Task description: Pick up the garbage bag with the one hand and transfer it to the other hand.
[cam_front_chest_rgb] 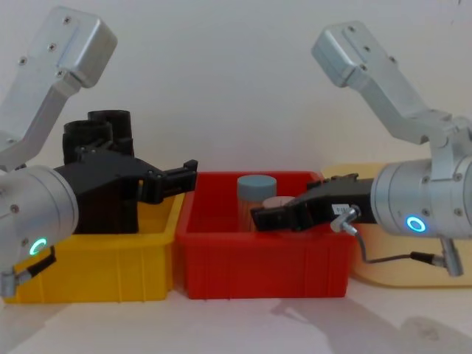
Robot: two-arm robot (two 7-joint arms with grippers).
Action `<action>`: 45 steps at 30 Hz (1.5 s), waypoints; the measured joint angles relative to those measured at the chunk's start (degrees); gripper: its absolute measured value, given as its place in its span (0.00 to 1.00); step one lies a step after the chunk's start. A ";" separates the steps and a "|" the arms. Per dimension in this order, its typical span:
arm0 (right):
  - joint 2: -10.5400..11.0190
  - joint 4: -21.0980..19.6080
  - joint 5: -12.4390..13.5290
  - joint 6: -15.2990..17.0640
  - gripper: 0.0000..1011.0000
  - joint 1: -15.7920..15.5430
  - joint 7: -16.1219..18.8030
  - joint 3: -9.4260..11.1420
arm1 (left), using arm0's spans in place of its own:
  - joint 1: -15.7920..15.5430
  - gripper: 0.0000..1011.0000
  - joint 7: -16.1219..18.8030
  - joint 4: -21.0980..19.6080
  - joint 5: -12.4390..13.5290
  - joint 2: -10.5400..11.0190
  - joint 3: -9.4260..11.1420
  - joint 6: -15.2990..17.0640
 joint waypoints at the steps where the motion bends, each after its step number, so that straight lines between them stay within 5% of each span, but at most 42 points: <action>1: -0.06 0.18 -0.01 -0.06 0.99 0.06 0.04 0.03 | 0.00 0.99 0.00 0.00 0.00 0.00 0.00 0.00; 16: -0.77 2.32 -0.13 -0.38 0.67 0.71 0.54 0.34 | 0.00 0.99 0.00 0.00 0.00 0.00 0.00 0.00; 31: -0.75 0.35 -0.30 -1.89 0.67 0.49 0.19 1.87 | 0.00 0.99 0.00 0.00 0.00 0.00 0.00 0.00; 45: -0.56 -6.27 0.85 -5.30 0.67 1.13 -1.08 7.19 | 0.00 0.99 0.00 0.00 0.00 0.00 0.00 0.00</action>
